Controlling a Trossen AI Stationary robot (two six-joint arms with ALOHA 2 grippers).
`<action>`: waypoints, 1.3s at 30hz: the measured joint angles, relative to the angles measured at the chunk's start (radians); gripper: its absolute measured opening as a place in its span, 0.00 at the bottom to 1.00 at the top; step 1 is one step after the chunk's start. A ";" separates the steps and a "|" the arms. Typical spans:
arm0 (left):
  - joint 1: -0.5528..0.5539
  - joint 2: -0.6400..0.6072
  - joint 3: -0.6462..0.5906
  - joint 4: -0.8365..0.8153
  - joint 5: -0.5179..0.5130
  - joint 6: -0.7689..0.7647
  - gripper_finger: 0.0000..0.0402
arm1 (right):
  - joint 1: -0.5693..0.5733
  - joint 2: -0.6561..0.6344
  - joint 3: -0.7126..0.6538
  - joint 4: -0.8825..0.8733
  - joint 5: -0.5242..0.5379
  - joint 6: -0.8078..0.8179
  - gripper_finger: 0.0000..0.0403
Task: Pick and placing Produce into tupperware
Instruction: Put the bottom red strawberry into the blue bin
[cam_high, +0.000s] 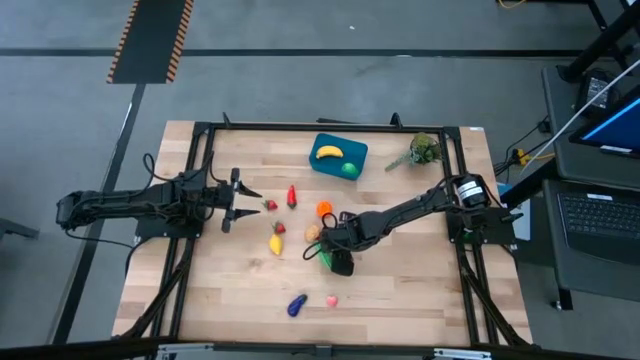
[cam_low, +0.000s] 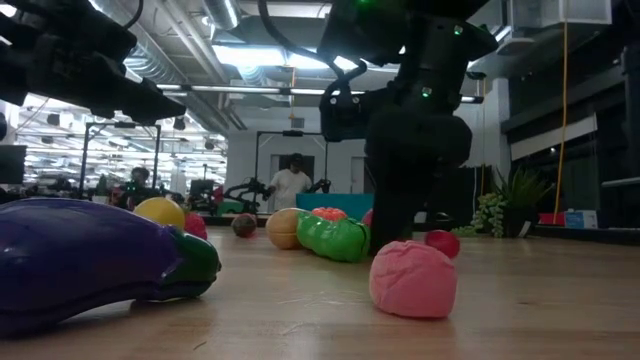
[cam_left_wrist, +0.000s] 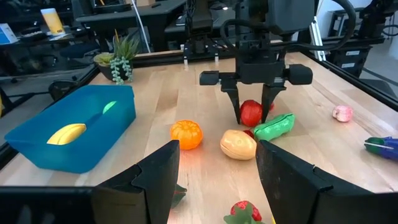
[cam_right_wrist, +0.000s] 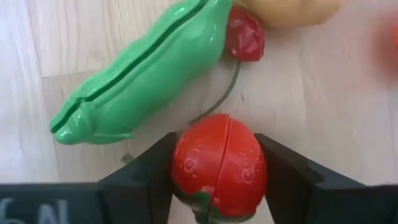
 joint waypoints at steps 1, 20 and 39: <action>0.000 0.000 0.000 0.000 0.000 0.000 0.51 | -0.001 -0.001 0.000 -0.005 0.000 0.000 0.47; 0.000 0.000 0.000 0.000 0.000 0.000 0.51 | -0.030 -0.003 0.214 -0.263 -0.026 -0.069 0.47; 0.000 0.000 0.000 0.000 0.000 -0.002 0.51 | 0.024 -0.151 0.436 -0.699 0.295 0.116 0.47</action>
